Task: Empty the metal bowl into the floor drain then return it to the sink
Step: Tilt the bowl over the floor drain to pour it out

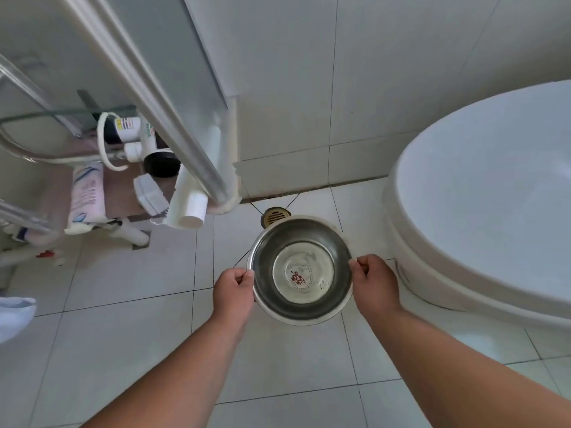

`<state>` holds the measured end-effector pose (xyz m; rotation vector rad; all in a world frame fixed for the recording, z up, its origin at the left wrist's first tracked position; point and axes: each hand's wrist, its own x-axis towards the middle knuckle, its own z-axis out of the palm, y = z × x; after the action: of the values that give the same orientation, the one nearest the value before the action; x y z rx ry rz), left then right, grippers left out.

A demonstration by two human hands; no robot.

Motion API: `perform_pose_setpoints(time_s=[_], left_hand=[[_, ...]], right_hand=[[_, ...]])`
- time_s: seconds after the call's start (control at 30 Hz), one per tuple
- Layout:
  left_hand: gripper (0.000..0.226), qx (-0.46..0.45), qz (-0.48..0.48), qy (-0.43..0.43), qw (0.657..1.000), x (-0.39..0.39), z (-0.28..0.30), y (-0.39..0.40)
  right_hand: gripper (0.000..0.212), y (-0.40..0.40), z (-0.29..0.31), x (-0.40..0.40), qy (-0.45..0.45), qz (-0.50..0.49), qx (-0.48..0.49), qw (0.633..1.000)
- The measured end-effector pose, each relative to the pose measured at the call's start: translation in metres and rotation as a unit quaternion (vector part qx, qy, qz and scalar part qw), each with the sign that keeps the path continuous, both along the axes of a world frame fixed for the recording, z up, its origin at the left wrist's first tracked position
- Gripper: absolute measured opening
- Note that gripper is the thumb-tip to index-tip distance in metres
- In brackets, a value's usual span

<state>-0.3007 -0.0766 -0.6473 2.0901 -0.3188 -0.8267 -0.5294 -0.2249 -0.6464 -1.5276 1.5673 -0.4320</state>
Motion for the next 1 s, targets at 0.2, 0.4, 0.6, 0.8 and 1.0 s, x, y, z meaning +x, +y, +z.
perform_pose_setpoints(time_s=[0.2,0.4,0.6,0.8,1.0], left_hand=[[0.030,0.013,0.012,-0.026,1.000,0.020,-0.035,-0.010],[0.025,0.024,0.017,-0.031,0.999,0.041,-0.048,-0.022],[0.026,0.021,0.034,-0.022,0.999,0.055,-0.064,-0.032],[0.025,0.017,0.058,-0.012,0.998,0.059,-0.072,-0.039],[0.028,0.026,0.064,-0.010,0.998,0.062,-0.079,-0.050]], right_hand=[[0.017,-0.014,-0.038,0.018,0.000,0.001,-0.018,1.000],[0.018,-0.026,-0.061,0.043,-0.013,0.009,-0.029,0.999],[0.019,-0.037,-0.079,0.057,-0.007,0.022,-0.038,0.999],[0.019,-0.043,-0.087,0.065,-0.005,0.027,-0.037,0.999],[0.018,-0.051,-0.096,0.069,-0.009,0.029,-0.035,0.999]])
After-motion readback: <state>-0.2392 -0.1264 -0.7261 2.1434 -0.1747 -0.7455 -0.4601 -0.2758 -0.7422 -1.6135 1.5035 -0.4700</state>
